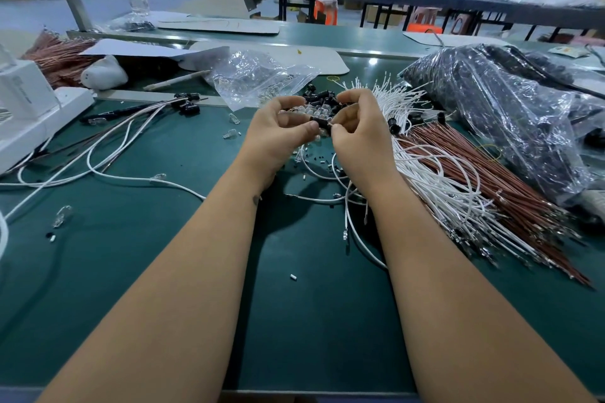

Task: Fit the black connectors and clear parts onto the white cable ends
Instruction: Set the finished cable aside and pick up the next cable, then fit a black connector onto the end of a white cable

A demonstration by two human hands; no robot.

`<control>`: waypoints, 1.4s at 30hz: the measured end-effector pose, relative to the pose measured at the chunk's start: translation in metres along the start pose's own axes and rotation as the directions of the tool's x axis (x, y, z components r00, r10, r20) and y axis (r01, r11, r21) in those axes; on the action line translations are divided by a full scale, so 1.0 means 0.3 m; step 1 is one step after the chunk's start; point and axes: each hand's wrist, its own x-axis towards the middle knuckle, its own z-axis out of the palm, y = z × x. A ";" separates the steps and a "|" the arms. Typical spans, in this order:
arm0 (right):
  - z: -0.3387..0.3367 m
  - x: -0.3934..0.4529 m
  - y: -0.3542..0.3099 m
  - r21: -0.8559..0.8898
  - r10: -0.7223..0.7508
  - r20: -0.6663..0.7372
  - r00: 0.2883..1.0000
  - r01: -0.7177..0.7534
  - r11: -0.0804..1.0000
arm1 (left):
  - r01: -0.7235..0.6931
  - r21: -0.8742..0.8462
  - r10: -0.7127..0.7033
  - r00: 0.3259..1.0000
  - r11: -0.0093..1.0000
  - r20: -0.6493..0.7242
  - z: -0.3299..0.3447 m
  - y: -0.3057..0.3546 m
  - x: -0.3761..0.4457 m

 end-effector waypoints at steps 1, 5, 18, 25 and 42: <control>-0.002 -0.001 0.000 -0.004 -0.005 -0.002 1.000 0.005 1.000 | 0.000 0.010 0.001 1.000 1.000 -0.007 -0.003 -0.001 0.001; -0.008 -0.002 0.001 -0.031 -0.013 -0.009 1.000 0.013 0.999 | -0.030 0.060 0.028 0.999 0.998 0.036 -0.004 0.000 -0.002; 0.005 0.007 -0.008 -0.266 -0.098 0.065 0.993 0.112 0.957 | -0.056 0.096 0.060 0.997 0.994 -0.038 0.002 0.002 -0.003; 0.008 -0.005 -0.026 -0.407 -0.194 0.130 0.972 0.231 0.884 | -0.070 0.220 0.085 0.995 0.973 -0.060 0.007 -0.001 -0.001; -0.015 0.009 -0.018 -0.685 -0.158 0.075 0.985 0.166 0.710 | -0.212 0.849 0.682 0.700 0.484 -0.214 -0.015 0.027 -0.017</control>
